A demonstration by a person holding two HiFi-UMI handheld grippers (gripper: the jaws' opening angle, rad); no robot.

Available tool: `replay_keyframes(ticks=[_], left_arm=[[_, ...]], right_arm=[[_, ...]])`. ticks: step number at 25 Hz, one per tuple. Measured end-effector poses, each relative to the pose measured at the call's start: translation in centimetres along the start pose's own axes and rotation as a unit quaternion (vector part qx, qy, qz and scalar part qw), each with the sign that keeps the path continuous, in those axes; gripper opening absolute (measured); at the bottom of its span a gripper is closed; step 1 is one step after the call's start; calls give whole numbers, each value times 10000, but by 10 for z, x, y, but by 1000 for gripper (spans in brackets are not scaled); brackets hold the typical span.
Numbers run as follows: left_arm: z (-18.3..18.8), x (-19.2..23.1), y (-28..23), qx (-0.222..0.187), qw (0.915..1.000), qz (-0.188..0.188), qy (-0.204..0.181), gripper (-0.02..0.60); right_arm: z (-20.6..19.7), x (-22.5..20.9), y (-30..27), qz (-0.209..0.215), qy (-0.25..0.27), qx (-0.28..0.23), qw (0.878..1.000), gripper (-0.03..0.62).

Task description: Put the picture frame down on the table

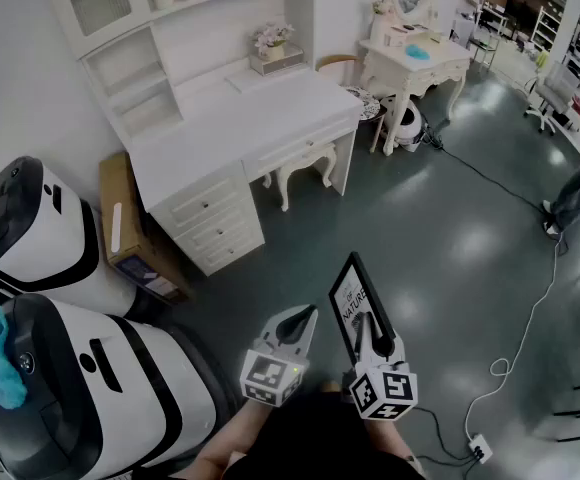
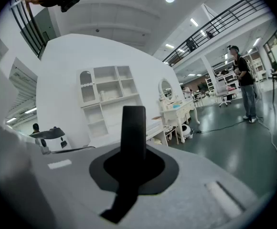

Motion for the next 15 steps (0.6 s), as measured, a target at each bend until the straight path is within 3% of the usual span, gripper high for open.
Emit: replay_keyframes(ticks=[15], left_arm=[[-32, -39, -20, -20, 9998, 187, 113, 12]], right_arm=[[0, -40, 10, 280, 20, 53, 9996, 14]])
Point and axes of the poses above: the fingertips, and each gripper's own axes: y backward along the fingers, x to its left, z out of its top, the point moved 1 cm from there along y, backward along the fingers, and after that the axes turned 13 degrees about -x, right-handed, at the moved point
